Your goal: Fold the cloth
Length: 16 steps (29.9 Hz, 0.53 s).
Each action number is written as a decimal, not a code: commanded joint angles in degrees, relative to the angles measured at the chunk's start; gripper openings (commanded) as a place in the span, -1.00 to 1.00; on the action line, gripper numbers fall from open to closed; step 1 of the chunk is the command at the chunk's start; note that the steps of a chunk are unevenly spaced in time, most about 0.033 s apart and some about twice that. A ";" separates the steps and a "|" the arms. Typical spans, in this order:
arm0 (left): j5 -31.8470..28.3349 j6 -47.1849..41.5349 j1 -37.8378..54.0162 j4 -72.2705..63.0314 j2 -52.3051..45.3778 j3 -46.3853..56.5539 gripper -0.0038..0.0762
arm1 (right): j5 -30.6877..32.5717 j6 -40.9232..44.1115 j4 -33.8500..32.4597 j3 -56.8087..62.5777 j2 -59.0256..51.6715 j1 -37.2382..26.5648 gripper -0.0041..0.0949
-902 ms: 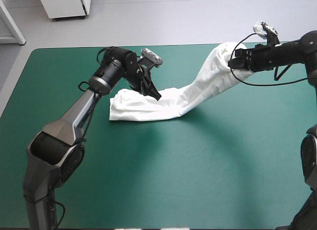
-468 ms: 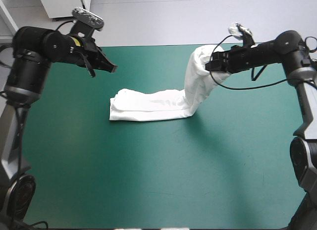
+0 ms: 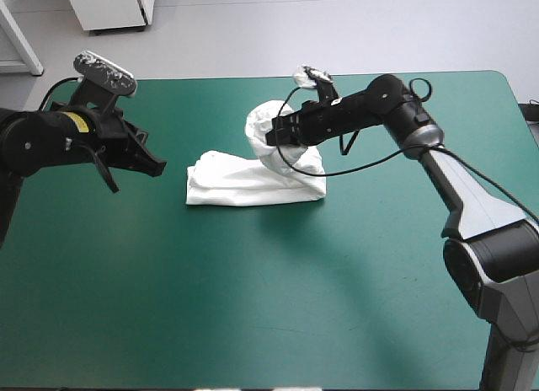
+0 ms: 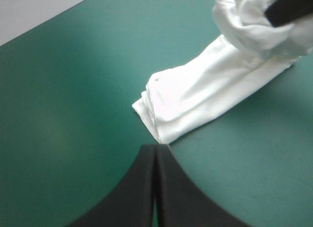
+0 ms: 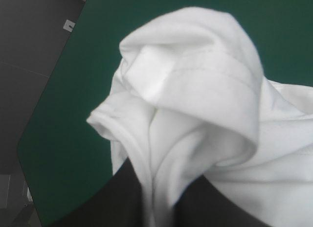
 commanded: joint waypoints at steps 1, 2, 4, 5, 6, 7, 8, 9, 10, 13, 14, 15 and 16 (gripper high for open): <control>1.58 -0.29 0.02 -0.57 -4.71 2.14 -0.96 | -4.39 -0.24 4.93 -1.80 -0.54 2.85 -0.95; 1.58 -0.29 0.02 -0.57 -5.20 2.81 -0.96 | -5.19 -0.57 5.27 -1.80 0.33 3.46 -0.95; 1.58 -0.29 0.02 -0.70 -5.85 3.45 -0.96 | -6.95 -1.68 6.26 -1.80 2.08 4.77 -0.95; 1.58 -0.29 0.02 -0.79 -6.20 3.44 -0.96 | -7.45 -1.98 6.90 -1.80 2.79 5.14 -0.95; 1.58 -0.29 0.02 -0.79 -6.21 3.44 -0.96 | -7.71 -2.41 7.60 -1.80 3.68 5.65 -0.95; 1.58 -0.29 0.02 -0.79 -6.32 3.44 -0.96 | -7.72 -3.26 8.37 -1.80 4.60 5.96 -0.95; 1.58 -0.29 0.02 -0.79 -6.42 3.44 -0.96 | -7.81 -3.67 8.48 -1.80 5.38 6.35 -0.95; 1.58 -0.29 0.02 -0.79 -6.42 3.44 -0.96 | -7.96 -4.00 8.57 -1.80 6.17 6.50 -0.95; 1.58 -0.29 0.02 -0.79 -6.42 3.44 -0.96 | -8.20 -4.42 8.57 -1.80 6.96 6.71 -0.95; 1.58 -0.29 0.02 -0.79 -6.42 3.44 -0.96 | -8.74 -7.00 9.72 -1.80 8.45 6.80 -0.95; 1.58 -0.29 0.02 -0.79 -6.42 3.44 -0.96 | -8.74 -7.49 10.14 -1.90 8.81 6.80 -0.95; 1.58 -0.29 0.02 -0.79 -6.42 3.44 -0.96 | -8.46 -8.57 10.47 -2.08 8.97 6.80 -0.93; 1.58 -0.29 0.02 -0.79 -6.42 3.44 -0.96 | -7.83 -9.69 10.47 -2.58 9.06 6.80 -0.91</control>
